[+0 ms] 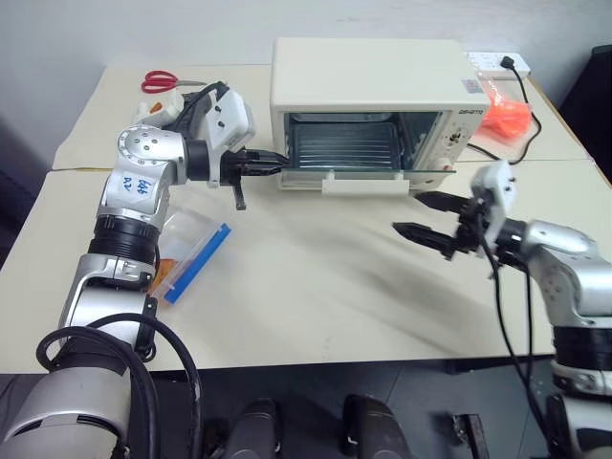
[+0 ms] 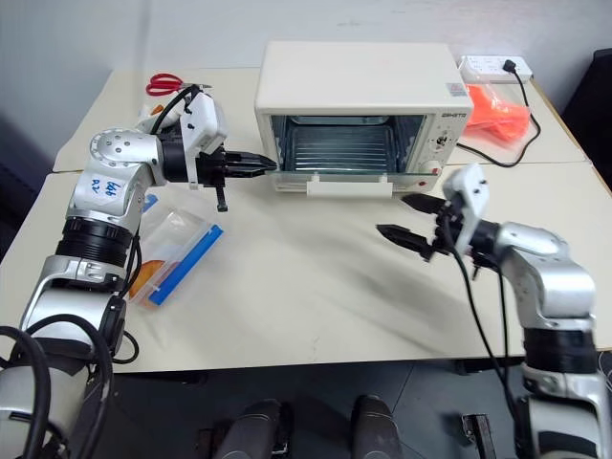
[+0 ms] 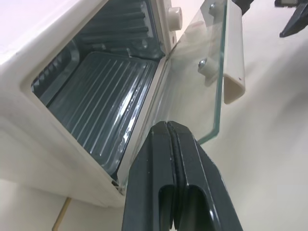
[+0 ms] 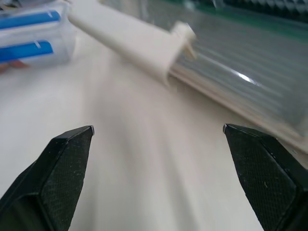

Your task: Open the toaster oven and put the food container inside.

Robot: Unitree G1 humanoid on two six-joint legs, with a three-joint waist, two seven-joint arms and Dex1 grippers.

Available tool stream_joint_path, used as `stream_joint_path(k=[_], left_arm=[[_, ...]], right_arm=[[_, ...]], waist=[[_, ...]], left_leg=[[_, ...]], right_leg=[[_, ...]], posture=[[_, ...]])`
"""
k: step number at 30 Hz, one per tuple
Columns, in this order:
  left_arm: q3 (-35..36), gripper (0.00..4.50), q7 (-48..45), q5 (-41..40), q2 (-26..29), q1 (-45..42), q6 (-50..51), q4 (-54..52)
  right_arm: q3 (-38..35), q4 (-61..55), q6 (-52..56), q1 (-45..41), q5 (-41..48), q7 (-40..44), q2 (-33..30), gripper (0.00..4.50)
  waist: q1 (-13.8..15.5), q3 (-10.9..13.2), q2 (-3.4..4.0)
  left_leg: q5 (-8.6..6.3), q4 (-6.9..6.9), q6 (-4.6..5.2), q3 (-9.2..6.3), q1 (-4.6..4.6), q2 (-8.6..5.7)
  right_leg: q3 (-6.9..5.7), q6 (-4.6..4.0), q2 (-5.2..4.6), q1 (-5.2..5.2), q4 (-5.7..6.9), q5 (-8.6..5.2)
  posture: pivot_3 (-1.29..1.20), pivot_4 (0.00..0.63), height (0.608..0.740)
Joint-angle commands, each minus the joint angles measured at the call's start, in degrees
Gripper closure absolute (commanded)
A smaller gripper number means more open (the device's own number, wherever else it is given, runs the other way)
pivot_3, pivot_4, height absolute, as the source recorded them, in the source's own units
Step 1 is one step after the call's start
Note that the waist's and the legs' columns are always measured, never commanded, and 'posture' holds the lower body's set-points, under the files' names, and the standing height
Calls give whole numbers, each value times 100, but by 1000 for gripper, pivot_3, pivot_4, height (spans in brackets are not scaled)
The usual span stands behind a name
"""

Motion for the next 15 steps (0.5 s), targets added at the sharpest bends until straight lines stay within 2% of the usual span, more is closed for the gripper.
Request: stream_joint_path(k=[1,7,15], left_arm=[[69,4483,-106,-70,-69,25,4,-273],[-270,4483,-364,175,-84,447,-16,-537],[-790,4483,44,938,-177,844,-10,-715]], right_arm=[[-523,-741,319,387,460,125,-408,0],[-1224,-1701,1028,1048,1385,302,-921,0],[-1374,-2117,1317,889,2020,-178,-904,0]], waist=[[18,0,-1],[32,0,-2],[104,2,-7]], left_leg=[[0,2,1,1,0,0],[0,2,1,1,5,2],[0,5,2,0,9,2]], right_leg=[[0,-1,0,1,0,2],[3,-2,1,5,-1,3],[3,-5,1,11,-5,7]], posture=[[0,150,740],[0,150,740],[0,150,740]])
